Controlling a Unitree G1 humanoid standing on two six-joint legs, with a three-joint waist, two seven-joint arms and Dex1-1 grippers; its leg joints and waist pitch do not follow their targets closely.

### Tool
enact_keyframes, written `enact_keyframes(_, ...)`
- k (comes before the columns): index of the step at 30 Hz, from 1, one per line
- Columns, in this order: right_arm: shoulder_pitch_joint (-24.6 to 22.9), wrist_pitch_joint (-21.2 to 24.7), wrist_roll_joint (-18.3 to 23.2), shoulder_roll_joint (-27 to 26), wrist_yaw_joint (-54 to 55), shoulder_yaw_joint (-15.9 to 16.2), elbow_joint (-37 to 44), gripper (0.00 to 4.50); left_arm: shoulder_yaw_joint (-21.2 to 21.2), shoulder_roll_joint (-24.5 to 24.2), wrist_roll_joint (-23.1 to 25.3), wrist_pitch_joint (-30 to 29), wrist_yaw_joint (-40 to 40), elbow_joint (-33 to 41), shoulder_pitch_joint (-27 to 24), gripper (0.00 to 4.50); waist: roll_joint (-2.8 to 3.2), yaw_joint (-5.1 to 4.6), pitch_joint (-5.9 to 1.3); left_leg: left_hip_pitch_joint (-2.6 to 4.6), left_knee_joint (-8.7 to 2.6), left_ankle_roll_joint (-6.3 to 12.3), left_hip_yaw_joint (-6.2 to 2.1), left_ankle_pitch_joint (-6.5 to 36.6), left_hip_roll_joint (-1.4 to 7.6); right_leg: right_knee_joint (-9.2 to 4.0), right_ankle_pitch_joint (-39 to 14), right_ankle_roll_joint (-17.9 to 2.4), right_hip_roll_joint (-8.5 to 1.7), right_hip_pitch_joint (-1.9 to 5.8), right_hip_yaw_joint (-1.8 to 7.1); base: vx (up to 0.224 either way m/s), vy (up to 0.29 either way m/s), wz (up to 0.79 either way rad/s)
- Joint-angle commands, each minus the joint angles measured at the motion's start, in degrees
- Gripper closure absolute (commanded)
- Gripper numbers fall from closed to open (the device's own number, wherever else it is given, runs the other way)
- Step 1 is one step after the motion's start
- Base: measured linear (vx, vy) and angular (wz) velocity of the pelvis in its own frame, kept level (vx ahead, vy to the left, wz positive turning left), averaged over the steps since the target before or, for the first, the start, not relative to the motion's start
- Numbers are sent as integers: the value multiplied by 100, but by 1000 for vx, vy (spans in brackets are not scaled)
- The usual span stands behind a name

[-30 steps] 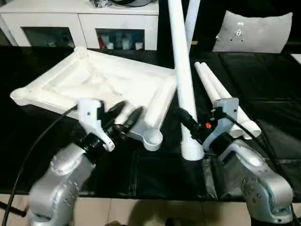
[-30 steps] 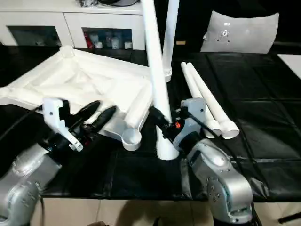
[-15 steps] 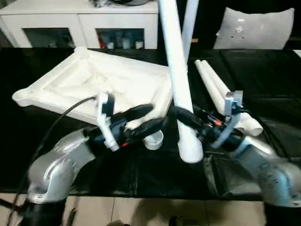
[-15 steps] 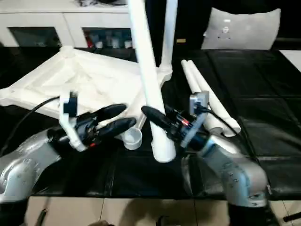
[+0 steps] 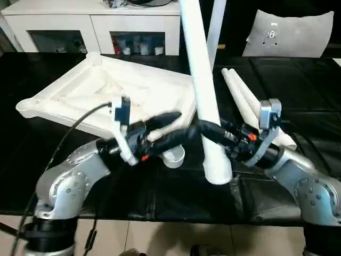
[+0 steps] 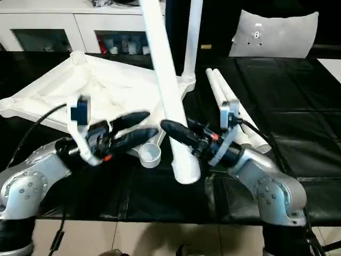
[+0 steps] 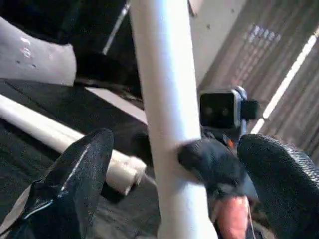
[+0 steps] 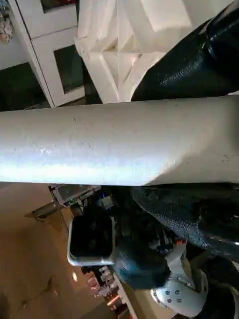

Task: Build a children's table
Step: Pick table leg

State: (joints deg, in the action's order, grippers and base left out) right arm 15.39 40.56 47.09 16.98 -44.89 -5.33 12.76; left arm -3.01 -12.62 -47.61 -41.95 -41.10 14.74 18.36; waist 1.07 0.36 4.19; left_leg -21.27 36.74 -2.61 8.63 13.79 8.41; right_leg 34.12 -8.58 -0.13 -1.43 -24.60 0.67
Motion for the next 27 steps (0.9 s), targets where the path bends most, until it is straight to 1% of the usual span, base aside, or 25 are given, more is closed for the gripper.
enact_keyframes(1, 47, -131, -79, -37, -75, 137, 54, 266, -62, 65, -25, 75, 223, -34, 78, 0, -88, 26, -330, -16, -489, 220, -75, 519, 286, -438, -2194, -1028, -451, 343, 167, 0, 0, 0)
enact_keyframes(3, 36, -194, -162, -52, -67, 201, 75, 266, -40, 102, 30, 141, 255, -39, 73, 0, -86, 24, -330, -16, -496, 225, -82, 494, 291, -433, -2161, -1024, -459, 341, 166, 0, 0, 0)
enact_keyframes(4, 19, -295, -299, -74, -48, 289, 103, 266, -22, 144, 80, 203, 289, -38, 62, 0, -91, 21, -328, -21, -496, 228, -82, 474, 291, -431, -2114, -1030, -453, 341, 165, 0, 0, 0)
enact_keyframes(5, -3, -559, -645, -82, 34, 460, 135, 266, -3, 208, 156, 277, 364, -48, 62, 0, -90, 16, -317, -27, -501, 218, -77, 496, 295, -437, -2092, -1026, -450, 331, 164, 0, 0, 0)
enact_keyframes(6, -8, -654, -768, -79, 65, 517, 141, 266, 3, 228, 177, 294, 395, -51, 65, 0, -99, 14, -321, -31, -500, 207, -76, 482, 298, -430, -2049, -1026, -457, 334, 167, 0, 0, 0)
enact_keyframes(8, -10, -702, -830, -77, 81, 546, 144, 266, 6, 239, 187, 303, 411, -53, 67, 0, -99, 17, -322, -32, -499, 197, -77, 469, 293, -422, -2009, -1029, -462, 341, 173, 0, 0, 0)
enact_keyframes(9, -29, -917, -1042, -133, 164, 647, 144, 266, -8, 344, 222, 368, 534, -54, 82, 27, -92, 19, -316, -38, -501, 190, -80, 491, 305, -418, -1998, -1041, -465, 332, 174, 0, 0, 0)
enact_keyframes(10, -54, -1384, -1506, -245, 404, 819, 99, 266, -7, 502, 356, 461, 825, -38, 100, 34, -94, 17, -310, -39, -504, 192, -78, 520, 297, -429, -2017, -1042, -462, 331, 172, 0, 0, 0)
enact_keyframes(11, -68, -1656, -1770, -319, 569, 918, 68, 266, -13, 602, 423, 510, 1015, -20, 108, 34, -85, 13, -305, -38, -505, 139, -82, 542, 317, -433, -1978, -1048, -465, 316, 168, 0, 0, 0)
enact_keyframes(12, -73, -1741, -1853, -341, 621, 949, 59, 266, -15, 634, 444, 525, 1074, -14, 110, 34, -95, -1, -311, -49, -504, 125, -74, 550, 329, -423, -1940, -1069, -475, 319, 174, 0, 0, 0)
enact_keyframes(13, -72, -2182, -2352, -407, 930, 1123, -53, 266, -16, 772, 535, 532, 1396, -4, 126, 34, -96, 1, -313, -51, -507, 86, -78, 555, 338, -414, -1895, -1076, -487, 323, 177, 0, 0, 0)
enact_keyframes(14, -73, -2457, -2682, -442, 1122, 1262, -143, 266, 11, 871, 651, 612, 1593, 16, 132, 34, -92, 0, -310, -53, -515, 70, -87, 589, 328, -412, -1909, -1064, -473, 316, 168, 0, 0, 0)
enact_keyframes(15, -63, -2825, -3172, -515, 1478, 1438, -329, 266, 73, 1074, 858, 765, 1947, 60, 133, 34, -107, 0, -309, -59, -512, 78, -89, 635, 325, -427, -1998, -1023, -477, 317, 170, 0, 0, 0)
enact_keyframes(16, -63, -2825, -3172, -515, 1478, 1438, -329, 266, 73, 1074, 858, 765, 1947, 60, 133, 34, -106, -6, -300, -67, -511, 74, -85, 657, 324, -437, -2015, -1018, -477, 309, 177, 0, 0, 0)
enact_keyframes(17, -54, -2927, -3328, -552, 1635, 1478, -398, 266, 99, 1156, 956, 821, 2099, 77, 133, 34, -107, -12, -302, -69, -509, 90, -85, 676, 314, -437, -2005, -1005, -475, 326, 183, 0, 0, 0)
enact_keyframes(18, -28, -3079, -3610, -579, 1891, 1567, -507, 266, 107, 1327, 1086, 955, 2323, 80, 120, 34, -129, -11, -301, -70, -504, 92, -83, 658, 317, -440, -1968, -1002, -471, 320, 181, 0, 0, 0)
enact_keyframes(19, -2, -3177, -3815, -600, 2055, 1671, -611, 266, 170, 1417, 1366, 1151, 2529, 60, 116, 34, -130, -16, -294, -71, -510, 102, -86, 666, 312, -438, -1907, -999, -457, 323, 176, 0, 0, 0)
enact_keyframes(20, 14, -3259, -3944, -626, 2144, 1754, -686, 266, 283, 1417, 1671, 1353, 2628, 39, 114, 34, -130, -22, -291, -76, -515, 130, -91, 681, 316, -434, -1810, -987, -450, 326, 171, 0, 0, 0)
enact_keyframes(21, 14, -3259, -3944, -626, 2144, 1754, -686, 266, 283, 1417, 1671, 1353, 2628, 39, 114, 34, -125, -21, -300, -73, -509, 171, -95, 666, 319, -420, -1704, -971, -456, 332, 173, 0, 0, 0)
enact_keyframes(22, 37, -3365, -4135, -639, 2302, 1832, -743, 266, 379, 1395, 1921, 1514, 2693, 20, 108, 34, -135, -17, -311, -72, -505, 201, -94, 621, 318, -414, -1614, -966, -458, 339, 173, 0, 0, 0)
enact_keyframes(23, 38, -3374, -4149, -646, 2318, 1835, -749, 266, 387, 1392, 1948, 1532, 2703, 16, 108, 34, -136, -20, -303, -76, -505, 228, -95, 565, 322, -404, -1488, -975, -459, 340, 173, 0, 0, 0)
enact_keyframes(24, 69, -3598, -4459, -788, 2634, 1886, -881, 266, 504, 1341, 2409, 1872, 2885, -59, 109, 34, -160, -21, -307, -74, -500, 244, -88, 548, 317, -398, -1439, -981, -456, 345, 172, 0, 0, 0)
enact_keyframes(25, 69, -3598, -4459, -788, 2634, 1886, -881, 266, 504, 1341, 2409, 1872, 2885, -59, 109, 34, -144, -26, -303, -81, -504, 256, -93, 547, 325, -398, -1425, -990, -465, 337, 172, 0, 0, 0)
enact_keyframes(26, 101, -3772, -4662, -883, 2809, 1929, -1007, 266, 692, 1178, 2804, 2110, 2909, -95, 95, 34, -169, -20, -309, -76, -501, 268, -90, 526, 322, -392, -1408, -997, -474, 351, 176, 0, 0, 0)
enact_keyframes(27, 109, -3906, -4753, -926, 2874, 1947, -1094, 266, 787, 1114, 2915, 2169, 2891, -98, 80, 34, -154, -20, -304, -77, -508, 272, -97, 531, 329, -391, -1424, -998, -478, 337, 176, 0, 0, 0)
